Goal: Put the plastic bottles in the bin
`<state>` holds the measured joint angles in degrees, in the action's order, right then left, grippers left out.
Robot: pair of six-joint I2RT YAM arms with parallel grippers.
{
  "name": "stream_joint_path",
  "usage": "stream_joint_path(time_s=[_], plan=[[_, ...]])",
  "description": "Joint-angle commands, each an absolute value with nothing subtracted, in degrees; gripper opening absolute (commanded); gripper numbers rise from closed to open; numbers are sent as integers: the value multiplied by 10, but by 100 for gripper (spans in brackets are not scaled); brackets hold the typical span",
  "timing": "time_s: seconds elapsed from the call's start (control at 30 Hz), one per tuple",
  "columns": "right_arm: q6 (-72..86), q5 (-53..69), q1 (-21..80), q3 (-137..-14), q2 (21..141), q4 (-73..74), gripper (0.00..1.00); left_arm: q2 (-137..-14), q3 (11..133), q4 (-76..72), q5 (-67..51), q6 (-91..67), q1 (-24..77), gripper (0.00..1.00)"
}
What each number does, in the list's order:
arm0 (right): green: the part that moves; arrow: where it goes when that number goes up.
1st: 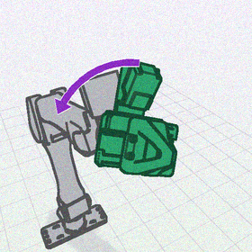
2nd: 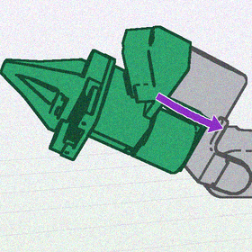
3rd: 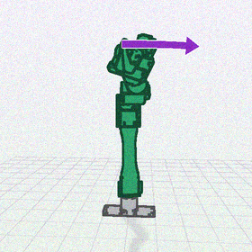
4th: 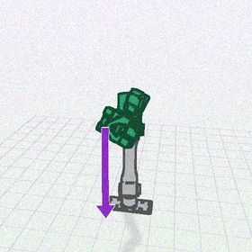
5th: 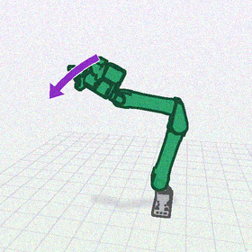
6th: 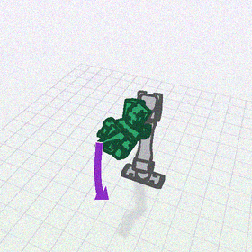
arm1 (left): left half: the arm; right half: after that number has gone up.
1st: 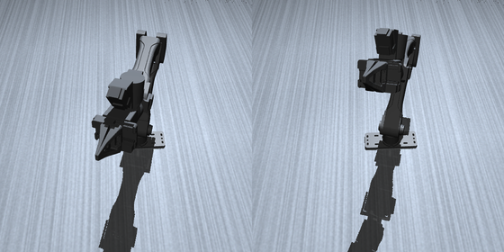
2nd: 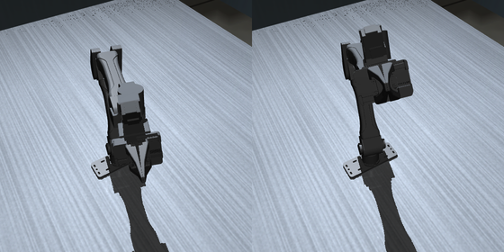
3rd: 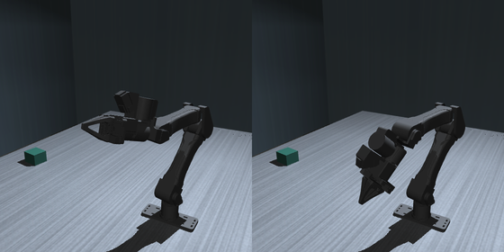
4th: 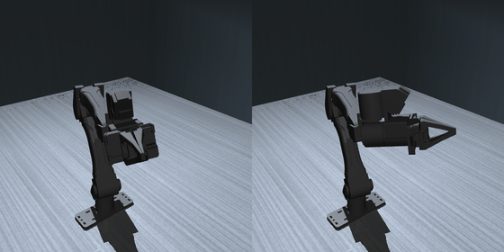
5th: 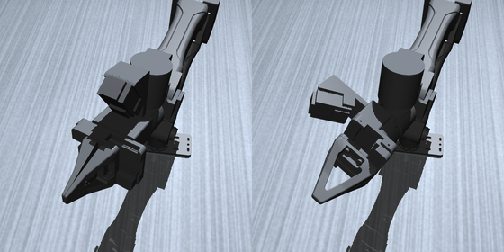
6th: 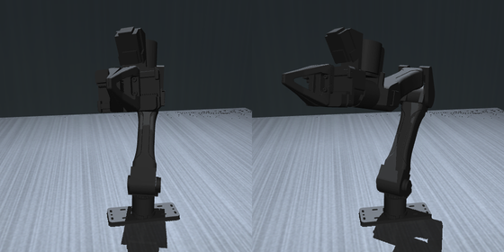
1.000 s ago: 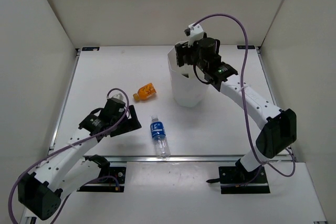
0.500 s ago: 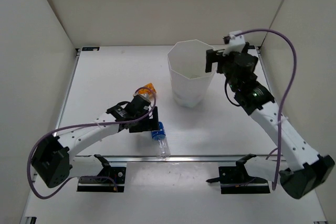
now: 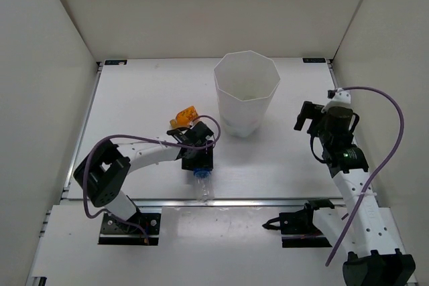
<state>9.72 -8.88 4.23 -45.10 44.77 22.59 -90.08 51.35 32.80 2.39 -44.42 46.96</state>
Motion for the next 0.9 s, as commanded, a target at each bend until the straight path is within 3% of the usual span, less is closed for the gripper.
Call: stream_joint_path(time_s=[0.0, 0.07, 0.23, 0.37, 0.47, 0.5, 0.67, 0.8, 0.87], plan=[[114, -61, 19, -426, 431, 250, 99, -883, 559, 343, 34, -442, 464, 64], [111, -66, 12, -412, 419, 257, 99, -860, 591, 375, 41, -436, 448, 55], [106, -55, -25, -383, 403, 246, 99, -760, 706, 425, 96, -400, 409, 60], [111, -22, -46, -377, 402, 240, 99, -751, 858, 402, 162, -360, 367, 58], [110, -17, -41, -367, 406, 236, 99, -809, 963, 318, 212, -330, 381, 54], [108, -24, -35, -367, 404, 235, 99, -822, 992, 273, 234, -329, 391, 58], [90, -83, -14, -380, 409, 248, 99, -946, 1069, 108, 256, -329, 417, 56], [80, -78, -31, -382, 406, 247, 99, -1048, 1169, 117, 262, -329, 424, 67], [78, -72, -41, -382, 396, 252, 100, -1077, 1196, 139, 244, -321, 425, 86]])
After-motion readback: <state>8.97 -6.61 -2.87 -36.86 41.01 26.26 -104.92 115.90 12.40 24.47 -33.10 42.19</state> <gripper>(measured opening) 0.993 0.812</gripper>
